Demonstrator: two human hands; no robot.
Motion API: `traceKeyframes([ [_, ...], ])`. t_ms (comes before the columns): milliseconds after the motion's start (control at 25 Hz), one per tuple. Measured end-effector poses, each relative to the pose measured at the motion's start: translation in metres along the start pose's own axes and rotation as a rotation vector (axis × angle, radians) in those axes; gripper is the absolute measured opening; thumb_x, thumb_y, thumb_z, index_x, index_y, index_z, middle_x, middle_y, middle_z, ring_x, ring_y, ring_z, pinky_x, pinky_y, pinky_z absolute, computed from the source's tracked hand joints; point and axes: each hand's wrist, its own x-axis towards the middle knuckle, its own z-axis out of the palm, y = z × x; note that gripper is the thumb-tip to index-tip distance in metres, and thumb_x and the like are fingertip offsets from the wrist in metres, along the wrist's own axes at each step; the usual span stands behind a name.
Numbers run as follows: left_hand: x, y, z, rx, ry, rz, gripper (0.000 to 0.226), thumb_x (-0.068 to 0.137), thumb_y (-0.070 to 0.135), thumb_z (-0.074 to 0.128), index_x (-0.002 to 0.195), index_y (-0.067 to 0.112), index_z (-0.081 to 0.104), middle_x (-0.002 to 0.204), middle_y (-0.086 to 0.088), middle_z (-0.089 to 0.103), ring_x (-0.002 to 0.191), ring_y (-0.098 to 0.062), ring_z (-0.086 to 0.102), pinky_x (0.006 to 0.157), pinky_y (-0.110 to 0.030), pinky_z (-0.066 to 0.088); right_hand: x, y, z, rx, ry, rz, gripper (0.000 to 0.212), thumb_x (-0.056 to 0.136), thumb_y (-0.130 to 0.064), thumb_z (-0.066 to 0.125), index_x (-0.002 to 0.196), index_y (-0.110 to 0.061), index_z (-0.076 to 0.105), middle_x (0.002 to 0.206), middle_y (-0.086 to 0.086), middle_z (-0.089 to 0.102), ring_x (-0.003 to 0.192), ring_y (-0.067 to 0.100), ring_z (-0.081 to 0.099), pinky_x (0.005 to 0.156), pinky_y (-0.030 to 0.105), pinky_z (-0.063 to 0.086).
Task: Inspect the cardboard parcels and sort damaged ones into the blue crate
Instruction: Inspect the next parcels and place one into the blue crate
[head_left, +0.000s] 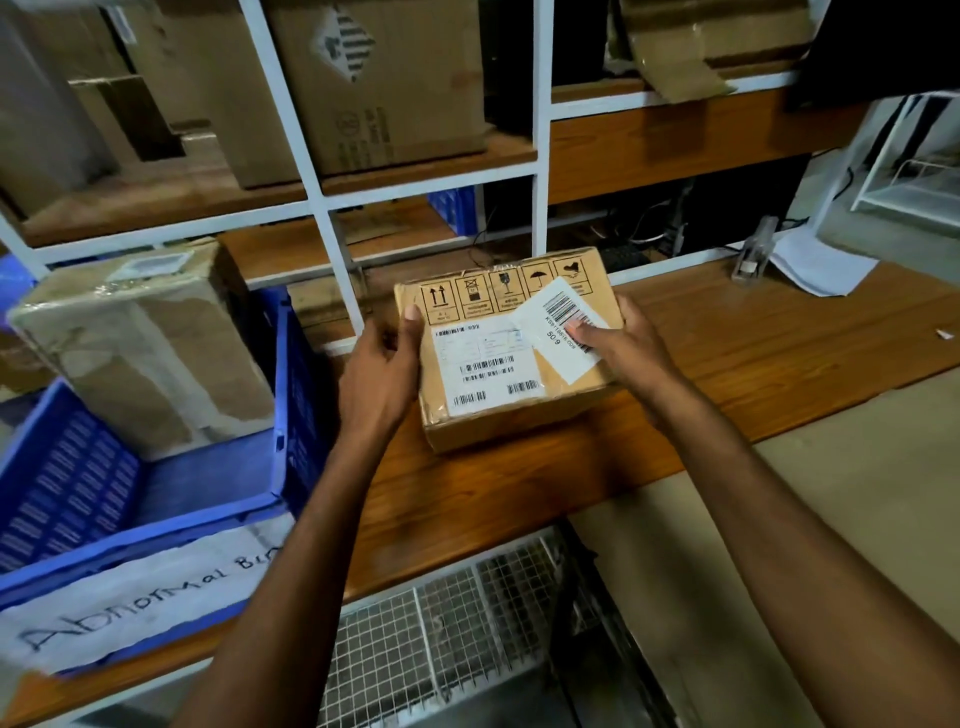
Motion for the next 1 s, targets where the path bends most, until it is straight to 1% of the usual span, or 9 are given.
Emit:
traceKeyframes([
  [80,-0.005,-0.005,0.002,-0.220,-0.052,-0.049,0.056,0.102,0.065,0.041,0.138,0.025,0.054,0.115,0.010,0.064,0.093,-0.003,0.066,0.070,-0.023,0.055,-0.003,0.002,-0.003,0.129,-0.039,0.025,0.052,0.091,-0.030,0.076,0.139,-0.024,0.057,0.119,-0.004,0.075,0.102,0.015,0.074,0.079,0.031,0.060],
  [160,-0.009,-0.011,0.003,-0.289,-0.089,-0.044,0.060,0.101,0.060,0.050,0.150,0.025,0.046,0.132,0.008,0.058,0.099,0.001,0.062,0.071,-0.017,0.054,-0.001,0.007,-0.001,0.134,-0.009,0.035,0.056,0.088,-0.031,0.078,0.139,-0.023,0.056,0.120,-0.002,0.074,0.103,0.015,0.074,0.085,0.036,0.062],
  [240,-0.015,-0.018,0.007,-0.298,-0.123,0.000,0.069,0.098,0.059,0.056,0.157,0.028,0.037,0.143,0.008,0.051,0.116,-0.008,0.057,0.085,-0.024,0.053,-0.001,0.009,0.006,0.090,0.062,0.049,0.062,0.083,-0.048,0.080,0.136,-0.026,0.056,0.121,-0.004,0.073,0.105,0.015,0.072,0.092,0.043,0.061],
  [360,-0.019,-0.022,0.011,-0.360,-0.147,0.015,0.068,0.098,0.061,0.050,0.156,0.029,0.039,0.135,0.016,0.054,0.110,0.000,0.060,0.080,-0.019,0.053,-0.001,0.011,0.014,-0.029,0.194,0.016,0.082,0.067,-0.080,0.070,0.131,-0.032,0.051,0.130,-0.003,0.062,0.114,0.018,0.064,0.094,0.046,0.059],
  [560,-0.011,-0.024,0.004,-0.349,-0.093,0.005,0.051,0.103,0.056,0.048,0.146,0.029,0.047,0.131,0.009,0.061,0.118,-0.016,0.066,0.088,-0.034,0.058,0.002,0.007,0.020,-0.120,0.238,-0.029,0.082,0.084,-0.053,0.079,0.145,-0.025,0.032,0.147,0.004,0.039,0.131,0.024,0.046,0.100,0.047,0.054],
  [680,-0.008,-0.023,-0.001,-0.261,-0.143,0.059,0.083,0.095,0.056,0.062,0.162,0.036,0.017,0.163,0.002,0.032,0.141,-0.017,0.042,0.106,-0.040,0.046,-0.005,0.003,0.025,-0.179,0.404,-0.052,0.089,0.083,-0.050,0.080,0.148,-0.020,0.027,0.152,0.010,0.028,0.139,0.028,0.036,0.095,0.041,0.052],
  [800,-0.002,-0.015,-0.004,-0.178,-0.322,0.137,0.117,0.085,0.056,0.076,0.162,0.045,-0.011,0.174,0.000,0.002,0.152,-0.021,0.019,0.117,-0.051,0.028,-0.027,0.007,0.044,-0.041,0.372,-0.060,0.099,0.077,-0.063,0.079,0.148,-0.024,0.022,0.152,0.008,0.028,0.132,0.029,0.049,0.091,0.046,0.059],
  [880,0.000,-0.010,0.002,-0.154,-0.365,0.196,0.115,0.085,0.051,0.079,0.163,0.044,-0.005,0.172,0.000,0.013,0.147,-0.014,0.024,0.115,-0.044,0.031,-0.047,0.019,0.064,0.024,0.227,-0.119,0.103,0.072,-0.081,0.068,0.151,-0.041,0.016,0.153,0.002,0.035,0.130,0.025,0.052,0.094,0.050,0.058],
  [1000,-0.007,0.002,0.008,-0.208,-0.225,0.202,0.079,0.095,0.048,0.065,0.161,0.037,0.023,0.154,0.005,0.042,0.131,-0.006,0.042,0.094,-0.022,0.047,-0.063,0.023,0.070,0.173,0.079,-0.208,0.093,0.080,-0.079,0.061,0.155,-0.054,0.013,0.153,-0.004,0.042,0.132,0.018,0.052,0.100,0.049,0.056],
])
